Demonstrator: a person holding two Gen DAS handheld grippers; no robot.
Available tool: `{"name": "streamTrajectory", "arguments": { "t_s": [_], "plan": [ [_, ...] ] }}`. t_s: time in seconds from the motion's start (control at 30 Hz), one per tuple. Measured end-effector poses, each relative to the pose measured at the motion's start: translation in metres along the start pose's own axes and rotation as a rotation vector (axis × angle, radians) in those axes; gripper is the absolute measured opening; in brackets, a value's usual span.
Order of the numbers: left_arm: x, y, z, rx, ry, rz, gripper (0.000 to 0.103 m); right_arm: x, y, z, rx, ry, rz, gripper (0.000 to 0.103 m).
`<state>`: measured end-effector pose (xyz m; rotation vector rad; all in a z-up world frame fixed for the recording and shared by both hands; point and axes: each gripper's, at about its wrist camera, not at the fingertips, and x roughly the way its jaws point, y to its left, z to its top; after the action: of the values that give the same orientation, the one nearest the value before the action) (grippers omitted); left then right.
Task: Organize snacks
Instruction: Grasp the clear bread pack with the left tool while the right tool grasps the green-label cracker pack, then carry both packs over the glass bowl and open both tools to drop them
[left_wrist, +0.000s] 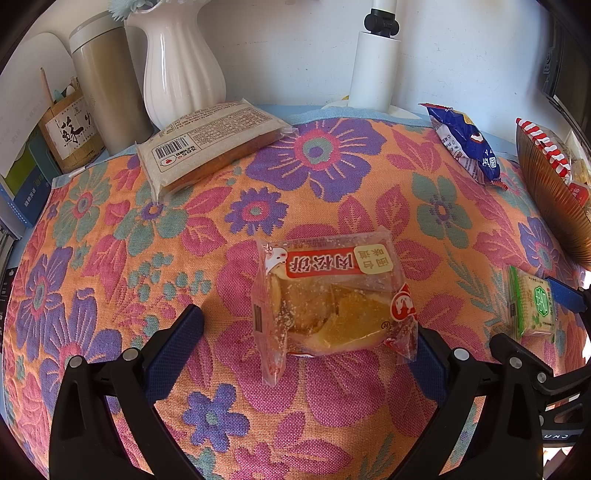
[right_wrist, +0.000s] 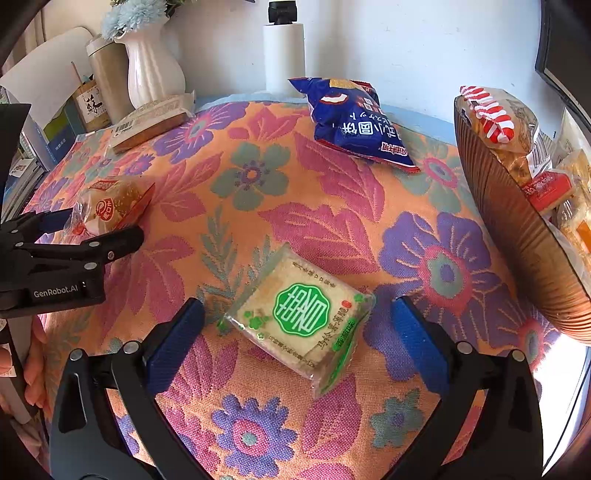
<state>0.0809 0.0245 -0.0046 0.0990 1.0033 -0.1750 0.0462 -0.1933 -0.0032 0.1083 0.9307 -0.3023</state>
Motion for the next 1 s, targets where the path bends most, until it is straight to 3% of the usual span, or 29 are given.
{"name": "streamTrajectory", "arguments": {
  "t_s": [0.33,0.4,0.43,0.47,0.5,0.6,0.73,1.0],
  "plan": [
    [-0.002,0.001,-0.001,-0.001,-0.002,-0.002,0.098,-0.001,0.0,0.0,-0.003,-0.007,-0.001,0.1],
    [-0.003,0.002,-0.002,-0.005,-0.009,-0.01,0.098,-0.006,0.001,-0.001,0.002,-0.04,-0.006,0.089],
    [-0.005,0.004,-0.002,-0.018,-0.023,-0.023,0.096,-0.01,0.0,-0.003,0.013,-0.063,-0.014,0.07],
    [-0.011,0.007,-0.003,-0.037,-0.05,-0.038,0.08,-0.012,-0.002,-0.003,0.023,-0.071,-0.002,0.066],
    [-0.015,0.011,-0.004,-0.057,-0.076,-0.046,0.055,-0.013,-0.005,-0.003,0.033,-0.079,0.025,0.065],
    [-0.019,0.024,-0.006,-0.113,-0.098,-0.083,0.052,-0.02,-0.013,-0.005,0.072,-0.123,0.081,0.064],
    [-0.024,0.02,-0.007,-0.097,-0.12,-0.063,0.051,-0.022,-0.02,-0.005,0.101,-0.146,0.154,0.064],
    [-0.029,0.023,-0.005,-0.114,-0.153,-0.02,0.051,-0.028,-0.024,-0.009,0.118,-0.185,0.212,0.065]
  ]
}}
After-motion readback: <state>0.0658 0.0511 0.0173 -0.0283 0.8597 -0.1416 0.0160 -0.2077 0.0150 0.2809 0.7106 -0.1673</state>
